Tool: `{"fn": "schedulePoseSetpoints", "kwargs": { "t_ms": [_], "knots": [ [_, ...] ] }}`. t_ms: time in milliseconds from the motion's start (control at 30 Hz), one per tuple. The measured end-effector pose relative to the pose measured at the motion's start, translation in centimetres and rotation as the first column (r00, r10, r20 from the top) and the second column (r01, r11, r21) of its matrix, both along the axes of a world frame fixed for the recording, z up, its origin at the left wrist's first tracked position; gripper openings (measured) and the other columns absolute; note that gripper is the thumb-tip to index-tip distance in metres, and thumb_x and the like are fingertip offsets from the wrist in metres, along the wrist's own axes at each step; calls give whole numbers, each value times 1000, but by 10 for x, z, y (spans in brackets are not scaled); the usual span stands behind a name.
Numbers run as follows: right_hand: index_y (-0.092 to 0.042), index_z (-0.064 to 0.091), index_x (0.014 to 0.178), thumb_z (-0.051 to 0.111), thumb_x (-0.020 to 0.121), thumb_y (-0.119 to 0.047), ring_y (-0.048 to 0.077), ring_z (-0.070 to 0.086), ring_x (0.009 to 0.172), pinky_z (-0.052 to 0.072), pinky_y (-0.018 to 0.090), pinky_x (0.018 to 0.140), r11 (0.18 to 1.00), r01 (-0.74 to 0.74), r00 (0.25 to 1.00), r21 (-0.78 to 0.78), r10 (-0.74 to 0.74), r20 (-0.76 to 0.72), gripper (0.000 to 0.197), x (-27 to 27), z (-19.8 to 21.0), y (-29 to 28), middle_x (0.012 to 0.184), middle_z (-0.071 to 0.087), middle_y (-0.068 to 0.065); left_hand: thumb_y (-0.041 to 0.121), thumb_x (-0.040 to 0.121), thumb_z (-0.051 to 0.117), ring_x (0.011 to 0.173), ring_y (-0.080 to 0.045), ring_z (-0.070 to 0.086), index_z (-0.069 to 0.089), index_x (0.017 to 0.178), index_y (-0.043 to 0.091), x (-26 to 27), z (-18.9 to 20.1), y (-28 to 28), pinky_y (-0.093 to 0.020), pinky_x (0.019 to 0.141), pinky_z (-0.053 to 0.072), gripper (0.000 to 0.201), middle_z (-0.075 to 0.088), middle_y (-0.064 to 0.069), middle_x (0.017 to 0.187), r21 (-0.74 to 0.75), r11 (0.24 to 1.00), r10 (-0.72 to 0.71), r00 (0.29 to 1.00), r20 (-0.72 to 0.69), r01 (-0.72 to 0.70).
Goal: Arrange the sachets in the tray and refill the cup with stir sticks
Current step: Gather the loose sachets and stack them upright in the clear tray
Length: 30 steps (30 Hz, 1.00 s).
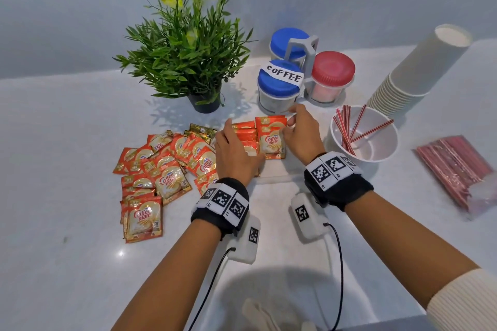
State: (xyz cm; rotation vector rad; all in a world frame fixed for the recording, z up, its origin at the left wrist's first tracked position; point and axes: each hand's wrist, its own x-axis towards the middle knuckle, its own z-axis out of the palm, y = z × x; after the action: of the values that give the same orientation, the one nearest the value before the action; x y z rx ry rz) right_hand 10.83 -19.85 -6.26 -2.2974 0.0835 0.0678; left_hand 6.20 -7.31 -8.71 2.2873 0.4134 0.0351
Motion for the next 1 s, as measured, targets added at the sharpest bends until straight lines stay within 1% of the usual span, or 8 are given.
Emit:
{"fn": "schedulePoseSetpoints", "kwargs": {
  "t_ms": [100,300,533,667,767,867,933,1000],
  "knots": [
    [-5,43,125,57,87,-4,27,54,107,39,27,82,999,37,999,-14,-37,-26,41,-9,-6,-2,117,55,16,27,68,80,132,-28,28,15,145,9,-1,1,0,-33,106,28,102,30,-15,141,6,1000,-2,1000,6,2],
    [-5,44,124,51,88,1,27,59,102,46,28,79,995,54,998,82,-52,-34,37,-19,-8,3,114,59,15,27,68,80,135,-28,27,12,146,9,-3,3,0,-33,108,27,104,28,-14,144,-9,1000,-7,1000,-2,7],
    [-6,47,117,46,88,3,24,58,100,47,31,82,992,84,988,99,-95,118,30,-24,-2,4,114,58,11,25,71,79,141,-25,17,10,147,9,-14,15,13,-33,113,21,104,17,-13,152,-183,983,-17,999,46,25],
    [-3,52,113,46,87,4,20,54,95,39,19,79,996,-21,974,91,0,225,27,-33,11,32,107,59,11,24,76,75,137,-23,24,21,144,11,-27,30,39,-27,104,27,89,22,-11,148,-211,977,25,997,72,-9],
    [-2,58,104,48,88,2,16,53,84,43,24,76,979,-186,950,79,158,268,19,-45,22,64,98,62,11,22,80,70,126,-25,38,40,132,8,-39,38,70,-28,98,33,62,39,-13,135,-131,991,56,992,111,-42],
    [-3,60,101,52,87,-3,21,57,85,45,29,77,888,-456,874,-62,460,156,16,-56,27,92,97,65,12,16,81,67,114,-25,49,54,117,6,-52,39,101,-32,93,40,40,54,-13,120,-100,992,91,987,132,-78],
    [-5,60,105,56,85,-5,24,58,94,43,28,78,729,-654,751,-201,657,-60,20,-60,24,107,103,63,13,11,82,65,99,-22,55,59,109,4,-63,40,117,-28,83,43,29,60,-8,103,-153,982,128,984,127,-108],
    [-6,58,109,56,83,-4,28,55,105,42,31,81,545,-760,638,-353,729,-248,26,-65,20,119,112,58,13,5,83,61,88,-17,55,60,105,2,-74,38,130,-18,72,44,22,58,0,85,-215,971,130,986,103,-105]
  ]
}}
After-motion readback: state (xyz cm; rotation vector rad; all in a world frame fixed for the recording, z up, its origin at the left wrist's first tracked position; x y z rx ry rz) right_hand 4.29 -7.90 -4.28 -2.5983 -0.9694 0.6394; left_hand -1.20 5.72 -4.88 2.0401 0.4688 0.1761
